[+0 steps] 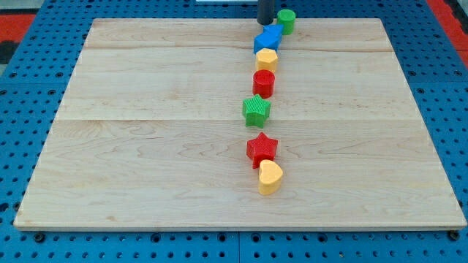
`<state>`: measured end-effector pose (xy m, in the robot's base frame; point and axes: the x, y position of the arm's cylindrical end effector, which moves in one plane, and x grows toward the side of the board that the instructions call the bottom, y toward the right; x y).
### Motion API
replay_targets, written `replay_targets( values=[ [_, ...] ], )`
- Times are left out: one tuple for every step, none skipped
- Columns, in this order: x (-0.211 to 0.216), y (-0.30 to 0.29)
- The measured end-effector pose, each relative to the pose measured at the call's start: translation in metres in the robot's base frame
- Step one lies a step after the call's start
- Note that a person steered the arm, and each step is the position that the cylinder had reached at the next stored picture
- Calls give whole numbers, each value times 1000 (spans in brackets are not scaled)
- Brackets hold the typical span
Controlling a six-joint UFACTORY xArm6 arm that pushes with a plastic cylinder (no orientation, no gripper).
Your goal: Push the green circle top right of the blue triangle
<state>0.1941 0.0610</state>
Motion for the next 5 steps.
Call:
replay_targets(
  values=[
    [-2,14],
    [-1,32],
    [-1,0],
    [20,-52],
    [60,-52]
  ],
)
